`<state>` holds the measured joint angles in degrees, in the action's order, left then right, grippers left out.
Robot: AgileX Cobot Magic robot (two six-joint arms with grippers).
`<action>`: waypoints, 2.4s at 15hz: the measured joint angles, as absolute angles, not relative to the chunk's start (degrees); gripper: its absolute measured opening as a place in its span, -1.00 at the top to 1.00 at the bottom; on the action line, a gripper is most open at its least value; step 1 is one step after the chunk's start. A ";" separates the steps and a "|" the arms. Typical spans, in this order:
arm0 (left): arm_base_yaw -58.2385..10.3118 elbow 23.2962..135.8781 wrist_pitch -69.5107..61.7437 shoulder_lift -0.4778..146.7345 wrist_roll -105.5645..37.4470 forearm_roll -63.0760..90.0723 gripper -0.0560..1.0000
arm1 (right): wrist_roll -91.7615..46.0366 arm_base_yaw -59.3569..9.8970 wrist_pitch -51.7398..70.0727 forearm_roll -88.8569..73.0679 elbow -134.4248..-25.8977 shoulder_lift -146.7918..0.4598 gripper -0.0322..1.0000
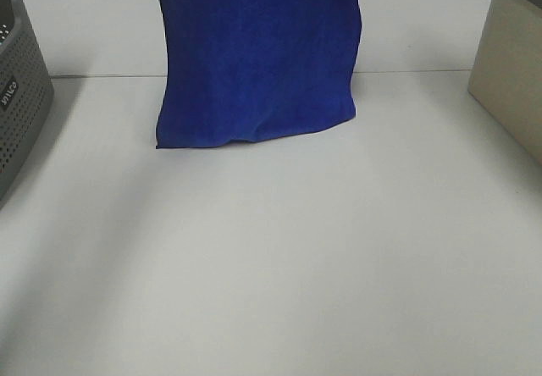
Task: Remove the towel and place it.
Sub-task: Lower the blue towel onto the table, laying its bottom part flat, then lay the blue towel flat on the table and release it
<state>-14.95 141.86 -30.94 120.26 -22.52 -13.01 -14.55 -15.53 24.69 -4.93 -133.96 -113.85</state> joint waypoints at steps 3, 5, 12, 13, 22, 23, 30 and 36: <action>-14.67 141.86 -14.61 122.27 -22.57 -15.18 0.89 | -14.50 -14.55 16.67 -5.27 -134.59 -115.45 0.91; -14.67 141.86 -11.29 122.44 -22.57 -15.87 0.89 | -14.50 -14.44 15.18 -5.33 -135.10 -115.85 0.91; -14.67 141.86 -25.73 122.61 -22.69 -15.30 0.89 | -14.50 -14.44 29.45 -6.82 -135.22 -115.68 0.91; -14.73 141.86 -28.19 122.56 -22.69 -14.84 0.89 | -14.50 -14.44 33.12 -7.28 -135.22 -115.28 0.91; -15.01 141.86 -68.53 116.08 -26.64 0.00 0.89 | -13.52 -14.73 68.58 -11.40 -135.22 -107.54 0.91; -15.01 141.75 -68.75 115.91 -25.50 0.80 0.89 | -13.46 -14.73 69.21 -11.46 -135.22 -107.31 0.91; -15.24 113.56 -68.30 99.87 -22.46 3.67 0.89 | -11.92 -15.13 69.73 -14.61 -118.26 -98.43 0.91; -15.70 93.11 -67.38 82.10 -22.06 8.14 0.89 | -11.92 -15.87 69.27 -18.33 -96.83 -83.82 0.91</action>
<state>-15.70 93.11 -67.38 82.10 -22.06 8.14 -11.92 -15.87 69.27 -18.33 -96.83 -83.82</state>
